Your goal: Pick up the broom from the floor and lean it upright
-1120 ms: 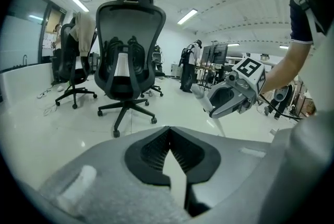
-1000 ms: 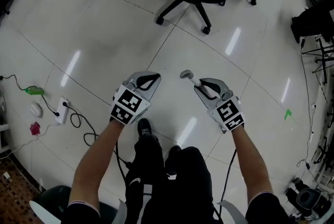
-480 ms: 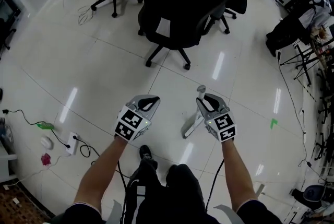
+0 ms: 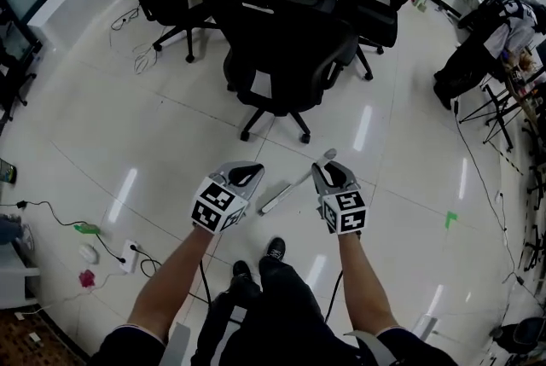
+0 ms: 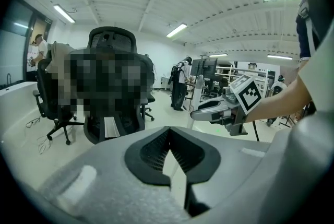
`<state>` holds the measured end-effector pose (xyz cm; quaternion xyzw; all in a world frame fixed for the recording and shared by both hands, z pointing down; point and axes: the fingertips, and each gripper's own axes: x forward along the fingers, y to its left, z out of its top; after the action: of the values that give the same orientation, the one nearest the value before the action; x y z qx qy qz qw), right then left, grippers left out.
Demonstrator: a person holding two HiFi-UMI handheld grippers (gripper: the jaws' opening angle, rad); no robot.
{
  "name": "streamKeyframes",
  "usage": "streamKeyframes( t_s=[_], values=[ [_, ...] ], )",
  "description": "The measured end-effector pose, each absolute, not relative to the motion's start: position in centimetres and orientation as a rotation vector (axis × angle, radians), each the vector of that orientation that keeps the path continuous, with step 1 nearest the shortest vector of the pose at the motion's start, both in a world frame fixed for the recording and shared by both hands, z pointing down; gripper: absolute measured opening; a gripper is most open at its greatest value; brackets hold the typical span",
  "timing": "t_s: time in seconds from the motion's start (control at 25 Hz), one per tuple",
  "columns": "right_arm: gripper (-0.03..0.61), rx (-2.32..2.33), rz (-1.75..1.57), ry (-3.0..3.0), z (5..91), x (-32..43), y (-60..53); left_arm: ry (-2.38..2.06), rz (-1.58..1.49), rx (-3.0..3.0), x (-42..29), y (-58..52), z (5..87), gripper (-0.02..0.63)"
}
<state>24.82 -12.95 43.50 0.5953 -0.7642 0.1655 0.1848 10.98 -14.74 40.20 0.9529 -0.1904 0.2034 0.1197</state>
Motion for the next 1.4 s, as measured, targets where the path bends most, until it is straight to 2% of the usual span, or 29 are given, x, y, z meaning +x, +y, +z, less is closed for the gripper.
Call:
streamKeyframes(
  t_s=[0.4,0.68,1.04,1.4],
  values=[
    [0.092,1.682,0.467,-2.187,42.6,26.4,-22.9,-0.586,0.653,2.799,14.3,-21.4,38.6,0.0],
    [0.092,1.747,0.475,-2.06,41.8,25.2,-28.8,-0.416,0.573,2.834,14.7,-28.4,38.8,0.0],
    [0.092,1.964,0.581,-1.769,42.0,27.0,-32.9,-0.186,0.5,2.862,15.9,-36.6,38.3,0.0],
    [0.092,2.016,0.705,-1.718,44.8,29.5,-34.6,-0.14,0.536,2.824,18.6,-37.6,38.9,0.0]
  ],
)
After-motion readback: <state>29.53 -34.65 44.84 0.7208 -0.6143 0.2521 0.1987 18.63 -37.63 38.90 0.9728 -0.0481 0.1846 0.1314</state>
